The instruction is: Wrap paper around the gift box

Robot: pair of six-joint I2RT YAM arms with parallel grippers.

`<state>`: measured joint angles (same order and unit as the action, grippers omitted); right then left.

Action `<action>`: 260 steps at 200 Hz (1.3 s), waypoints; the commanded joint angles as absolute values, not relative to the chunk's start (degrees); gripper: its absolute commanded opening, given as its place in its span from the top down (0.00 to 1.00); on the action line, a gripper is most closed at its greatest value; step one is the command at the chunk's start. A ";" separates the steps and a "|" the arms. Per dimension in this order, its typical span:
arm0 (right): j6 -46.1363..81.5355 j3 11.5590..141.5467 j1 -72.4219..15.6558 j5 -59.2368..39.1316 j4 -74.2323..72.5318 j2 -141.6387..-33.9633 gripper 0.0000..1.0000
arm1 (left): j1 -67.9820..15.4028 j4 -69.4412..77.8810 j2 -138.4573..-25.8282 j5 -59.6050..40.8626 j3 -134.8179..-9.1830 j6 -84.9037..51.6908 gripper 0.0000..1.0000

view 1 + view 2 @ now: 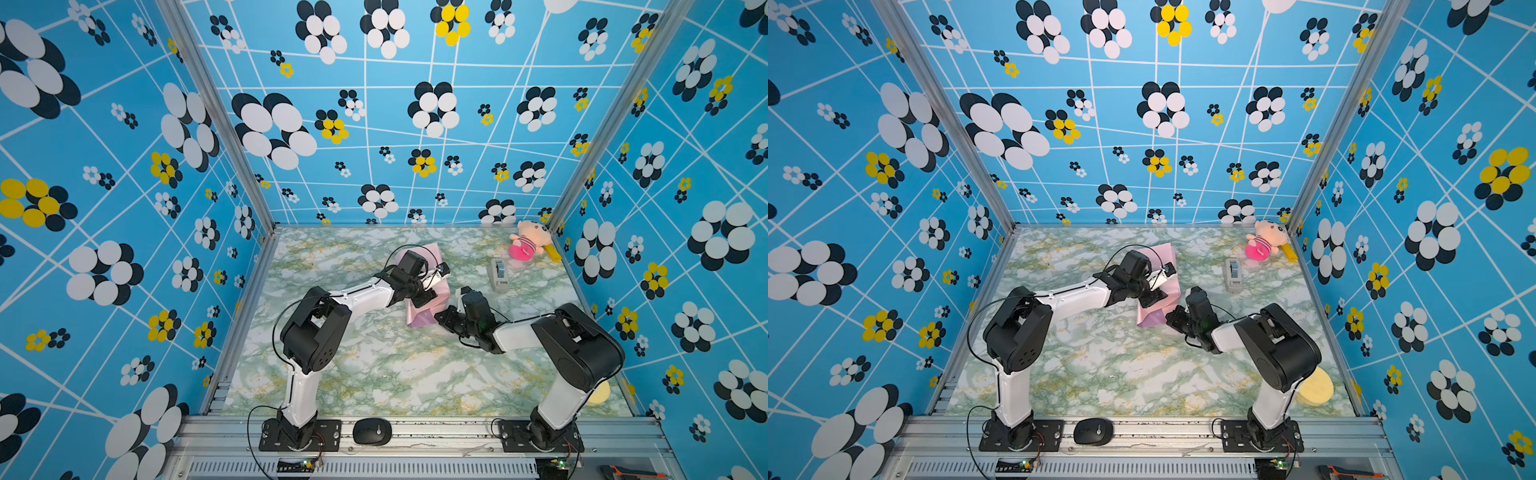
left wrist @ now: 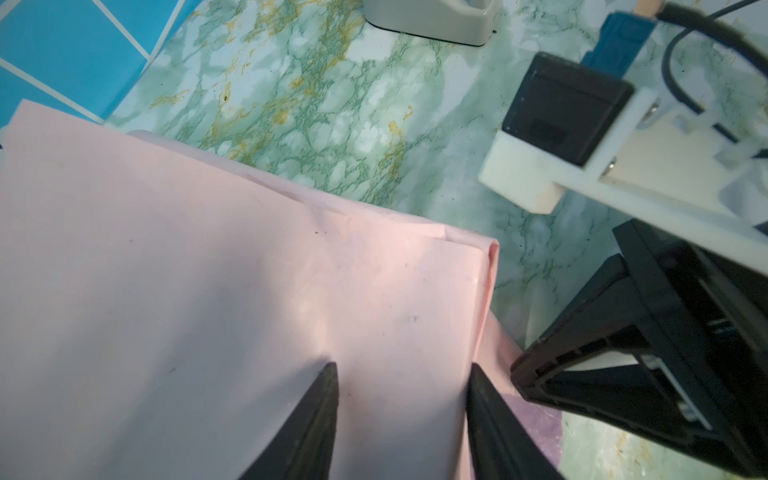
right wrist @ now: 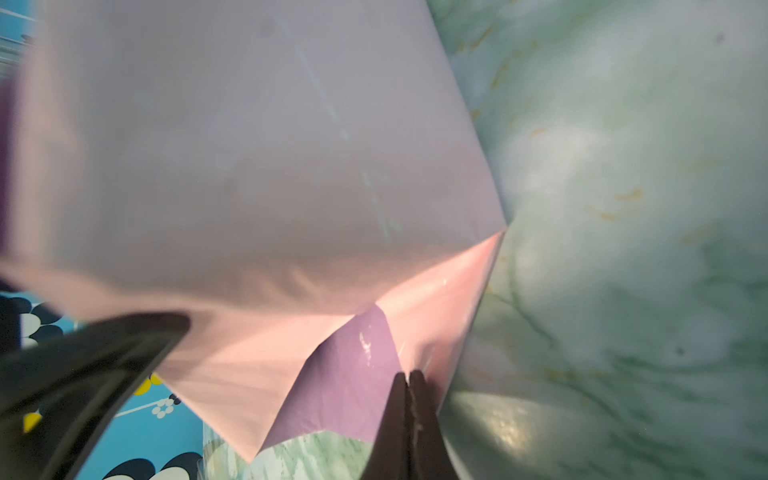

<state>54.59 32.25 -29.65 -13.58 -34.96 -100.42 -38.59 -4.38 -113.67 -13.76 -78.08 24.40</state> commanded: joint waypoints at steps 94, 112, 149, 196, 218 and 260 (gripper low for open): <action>37.59 39.97 -30.80 -6.20 1.27 -78.18 0.75 | -35.27 -5.11 -101.93 -18.51 -73.48 9.71 0.44; 31.83 46.84 -27.54 -5.65 8.99 -77.56 0.54 | -33.08 -2.47 -96.41 -17.08 -69.06 1.54 0.42; 25.81 66.31 -20.21 -13.59 22.95 -92.43 0.36 | -25.54 -1.11 -93.28 -17.89 -62.95 -16.78 0.26; 23.88 82.83 -19.60 -20.13 29.58 -109.15 0.32 | -22.32 4.44 -99.32 -24.29 -61.87 -26.04 0.25; 24.62 83.81 -19.60 -21.80 29.87 -111.09 0.33 | -22.41 6.04 -102.58 -26.52 -63.53 -28.29 0.25; 28.54 76.43 -19.88 -24.79 25.23 -107.21 0.35 | -23.58 7.33 -105.91 -28.35 -66.02 -29.52 0.28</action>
<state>26.28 80.62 -19.46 -21.63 26.24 -111.00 -22.63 4.60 -104.90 -25.52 -63.00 -27.49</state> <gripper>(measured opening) 0.650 0.726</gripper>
